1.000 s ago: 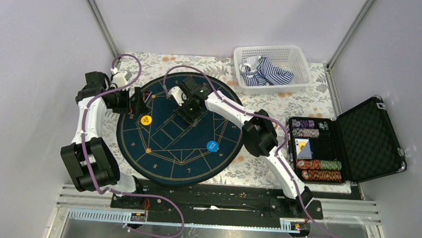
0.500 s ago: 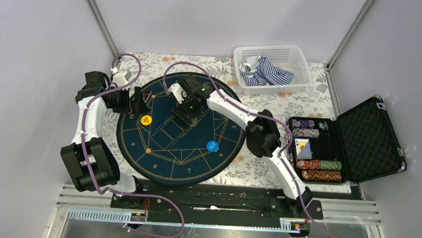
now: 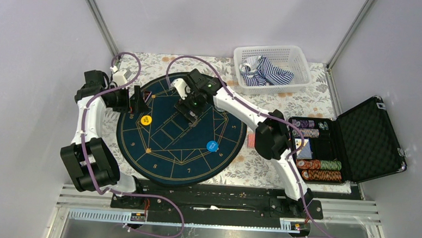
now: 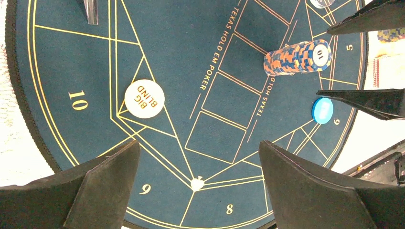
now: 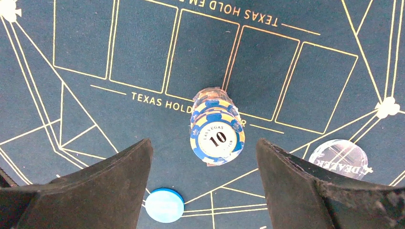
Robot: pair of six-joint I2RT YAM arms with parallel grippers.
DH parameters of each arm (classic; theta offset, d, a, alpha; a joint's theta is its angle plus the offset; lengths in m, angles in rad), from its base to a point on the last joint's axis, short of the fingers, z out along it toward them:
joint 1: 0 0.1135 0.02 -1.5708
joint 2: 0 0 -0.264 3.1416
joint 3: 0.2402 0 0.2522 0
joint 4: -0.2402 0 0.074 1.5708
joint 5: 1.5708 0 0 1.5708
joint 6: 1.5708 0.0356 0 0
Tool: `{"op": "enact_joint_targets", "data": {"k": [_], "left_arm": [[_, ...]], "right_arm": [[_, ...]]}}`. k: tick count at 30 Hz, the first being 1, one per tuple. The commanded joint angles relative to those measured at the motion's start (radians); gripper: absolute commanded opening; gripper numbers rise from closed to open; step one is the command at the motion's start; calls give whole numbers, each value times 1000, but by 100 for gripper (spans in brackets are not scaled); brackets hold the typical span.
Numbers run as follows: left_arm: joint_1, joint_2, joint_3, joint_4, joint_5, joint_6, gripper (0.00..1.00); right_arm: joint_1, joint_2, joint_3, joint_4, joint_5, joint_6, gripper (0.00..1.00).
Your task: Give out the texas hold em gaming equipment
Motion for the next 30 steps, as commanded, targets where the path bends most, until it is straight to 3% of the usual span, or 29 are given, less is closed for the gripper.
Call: {"op": "enact_joint_targets", "data": {"k": [1,21,30], "left_arm": [[6,-27,48,6,38,11,99],[6,-12,57,6,40,18,99],[6,-9,49,6,39,24,99]], "right_arm": [[-17,-31,4,-24,2,11,87],[-39,72,103,-56,-24,25,82],[-39,82,115,-60,-16,19,62]]}}
